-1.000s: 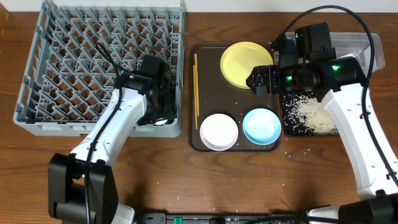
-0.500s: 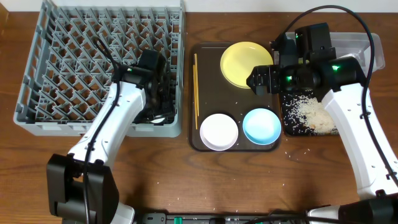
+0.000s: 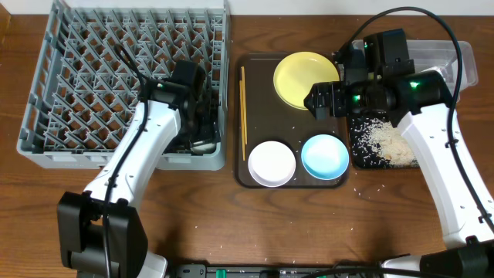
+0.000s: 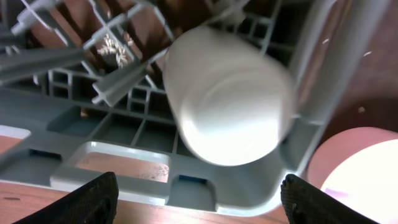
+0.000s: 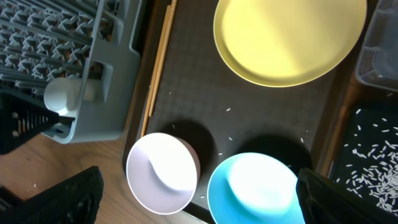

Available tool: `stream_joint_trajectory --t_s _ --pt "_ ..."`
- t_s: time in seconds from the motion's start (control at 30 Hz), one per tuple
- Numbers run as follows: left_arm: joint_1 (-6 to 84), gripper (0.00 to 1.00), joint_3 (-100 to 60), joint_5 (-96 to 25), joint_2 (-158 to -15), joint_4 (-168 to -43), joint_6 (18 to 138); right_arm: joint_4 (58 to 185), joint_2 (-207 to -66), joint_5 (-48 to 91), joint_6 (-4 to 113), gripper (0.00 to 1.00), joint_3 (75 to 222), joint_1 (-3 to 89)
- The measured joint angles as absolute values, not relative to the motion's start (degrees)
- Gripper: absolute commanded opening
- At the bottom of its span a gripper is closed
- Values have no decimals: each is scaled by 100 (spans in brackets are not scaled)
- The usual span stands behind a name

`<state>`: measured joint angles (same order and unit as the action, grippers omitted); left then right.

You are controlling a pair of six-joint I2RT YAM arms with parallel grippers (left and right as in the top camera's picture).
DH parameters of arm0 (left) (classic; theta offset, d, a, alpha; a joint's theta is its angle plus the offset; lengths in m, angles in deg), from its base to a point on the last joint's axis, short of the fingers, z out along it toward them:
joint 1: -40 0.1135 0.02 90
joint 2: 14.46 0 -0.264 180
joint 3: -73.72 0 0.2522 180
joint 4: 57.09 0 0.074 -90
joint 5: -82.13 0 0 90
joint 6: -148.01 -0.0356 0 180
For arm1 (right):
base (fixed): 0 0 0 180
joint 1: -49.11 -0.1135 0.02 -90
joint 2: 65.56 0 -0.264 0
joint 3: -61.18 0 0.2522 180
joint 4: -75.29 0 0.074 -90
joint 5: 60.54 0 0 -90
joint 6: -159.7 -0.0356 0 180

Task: Sort waste into correct bins and load items into the dishwasher
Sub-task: 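Lower the white cup into the dish rack with the left gripper, then reach both grippers toward the pink and blue bowls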

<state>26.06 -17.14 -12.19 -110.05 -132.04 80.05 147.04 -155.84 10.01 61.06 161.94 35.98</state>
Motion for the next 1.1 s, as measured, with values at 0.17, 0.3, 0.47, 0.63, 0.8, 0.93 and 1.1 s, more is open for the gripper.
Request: stream_joint_trajectory --t_s 0.17,0.3,0.47,0.63,0.8,0.93,1.1 --pt "2606 84 -2250 -1300 -11003 -13340 8005 14707 -15582 999 6117 99 16194 3557" --pt "2604 79 -2492 -1717 -10950 -13458 8005 14709 -15584 999 6119 99 16194 3552" --pt "2600 79 -2495 -2235 -10791 -13687 8051 14709 -15584 995 6082 82 16194 3531" --pt "2644 79 -2514 -2419 -10384 -13609 8219 14650 -15584 997 5911 68 16135 3305" --pt "2672 79 -2628 -2427 -9759 -13482 8265 14597 -15645 1004 5773 67 15930 3002" --pt "2672 77 -2683 -2427 -9228 -13545 8289 14488 -15811 999 5684 67 15763 2709" --pt "2670 76 -2731 -2430 -9031 -14017 8374 14390 -15905 1211 5422 68 15471 2444"
